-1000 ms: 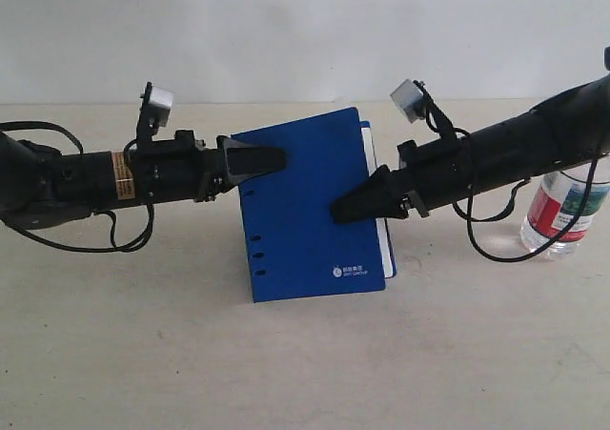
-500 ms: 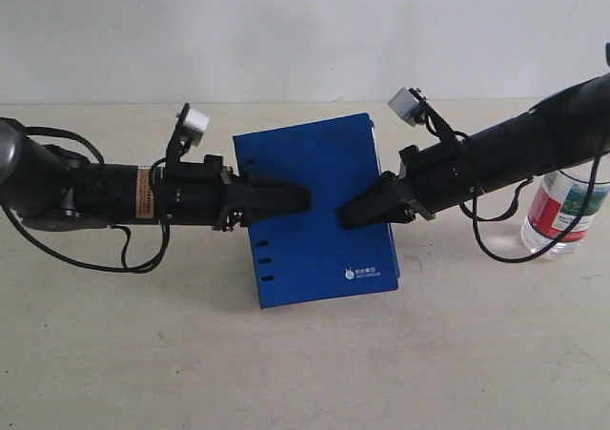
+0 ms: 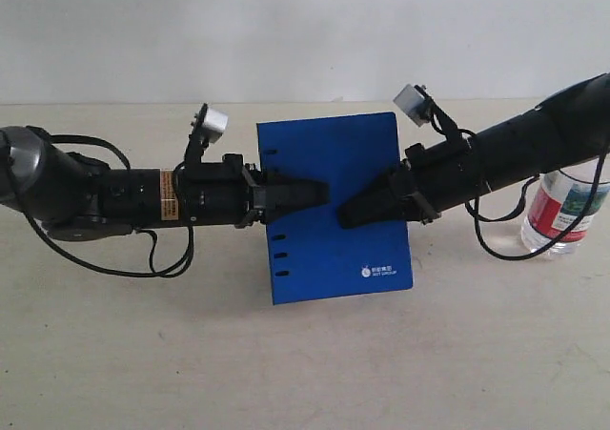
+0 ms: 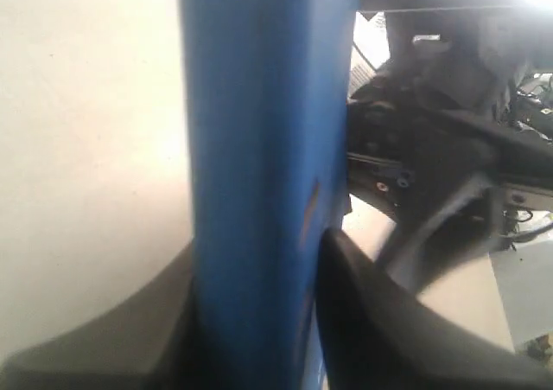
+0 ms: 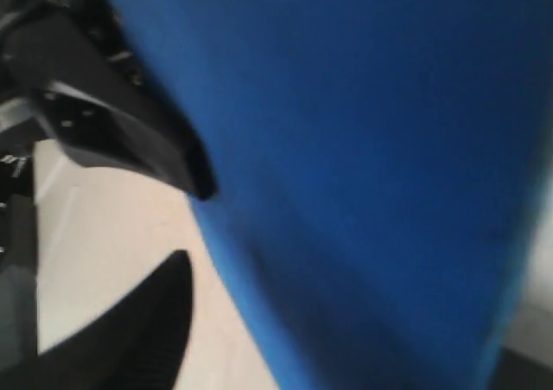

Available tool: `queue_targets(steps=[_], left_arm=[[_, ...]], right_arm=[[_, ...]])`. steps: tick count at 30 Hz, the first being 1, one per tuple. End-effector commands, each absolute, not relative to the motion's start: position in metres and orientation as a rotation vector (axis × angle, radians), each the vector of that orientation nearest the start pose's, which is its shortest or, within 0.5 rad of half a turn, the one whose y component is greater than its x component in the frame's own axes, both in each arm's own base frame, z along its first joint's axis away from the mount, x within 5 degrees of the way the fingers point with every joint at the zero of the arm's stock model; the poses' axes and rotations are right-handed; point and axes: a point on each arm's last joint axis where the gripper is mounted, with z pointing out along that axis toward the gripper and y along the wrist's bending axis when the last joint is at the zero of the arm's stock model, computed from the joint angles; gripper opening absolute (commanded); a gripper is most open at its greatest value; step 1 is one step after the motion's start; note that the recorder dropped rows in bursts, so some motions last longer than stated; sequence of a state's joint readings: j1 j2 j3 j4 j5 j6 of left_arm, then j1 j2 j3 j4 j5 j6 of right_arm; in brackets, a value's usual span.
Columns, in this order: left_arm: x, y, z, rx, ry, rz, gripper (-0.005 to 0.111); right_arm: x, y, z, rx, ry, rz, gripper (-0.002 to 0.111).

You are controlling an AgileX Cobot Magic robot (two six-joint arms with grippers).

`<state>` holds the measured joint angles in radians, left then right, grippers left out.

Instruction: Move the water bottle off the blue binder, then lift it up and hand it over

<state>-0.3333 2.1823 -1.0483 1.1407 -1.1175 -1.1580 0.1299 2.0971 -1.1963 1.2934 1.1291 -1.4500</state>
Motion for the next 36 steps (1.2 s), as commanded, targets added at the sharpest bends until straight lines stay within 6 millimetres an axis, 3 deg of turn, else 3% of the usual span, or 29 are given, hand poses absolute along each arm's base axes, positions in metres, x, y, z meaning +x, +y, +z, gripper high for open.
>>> queue_targets(steps=[1, 5, 8, 11, 15, 17, 21, 22, 23, 27, 30, 34, 36], left_arm=[[0.344, -0.192, 0.122, 0.624, 1.800, -1.402, 0.007], [0.353, -0.165, 0.124, 0.551, 1.831, -1.273, 0.007], [0.349, -0.152, 0.132, 0.553, 1.815, -1.220, 0.007], [0.337, -0.146, 0.136, 0.623, 1.850, -1.098, 0.007], [0.311, -0.142, 0.144, 0.741, 1.869, -1.062, 0.007], [0.300, -0.139, 0.152, 0.752, 1.844, -1.027, 0.007], [0.283, -0.124, 0.173, 0.707, 1.820, -0.814, 0.007], [0.280, -0.120, 0.180, 0.705, 1.809, -0.748, 0.007], [0.275, -0.116, 0.186, 0.695, 1.801, -0.682, 0.007], [0.258, -0.097, 0.211, 0.611, 1.758, -0.473, 0.007], [0.236, -0.080, 0.243, 0.538, 1.660, -0.307, 0.007], [0.198, -0.071, 0.284, 0.509, 1.597, -0.223, 0.007], [0.184, -0.073, 0.288, 0.510, 1.586, -0.250, 0.007]], right_arm=[[0.357, 0.131, 0.138, -0.866, 2.284, 1.398, 0.063], [0.347, 0.124, 0.135, -1.007, 2.401, 1.328, 0.060], [0.346, 0.113, 0.126, -1.083, 2.551, 1.124, 0.060], [0.353, 0.104, 0.118, -0.994, 2.666, 0.906, 0.060], [0.353, 0.105, 0.118, -0.974, 2.669, 0.926, 0.060], [0.349, 0.106, 0.120, -0.990, 2.680, 0.981, 0.050], [0.340, 0.109, 0.129, -1.031, 2.687, 1.114, 0.007], [0.339, 0.110, 0.133, -1.047, 2.672, 1.137, 0.000], [0.338, 0.111, 0.137, -1.055, 2.650, 1.155, 0.000], [0.339, 0.115, 0.168, -1.061, 2.500, 1.144, 0.000], [0.330, 0.113, 0.223, -1.080, 2.352, 1.020, 0.000], [0.296, 0.107, 0.308, -1.068, 2.143, 0.842, 0.000], [0.285, 0.104, 0.326, -1.050, 2.105, 0.800, 0.000]])
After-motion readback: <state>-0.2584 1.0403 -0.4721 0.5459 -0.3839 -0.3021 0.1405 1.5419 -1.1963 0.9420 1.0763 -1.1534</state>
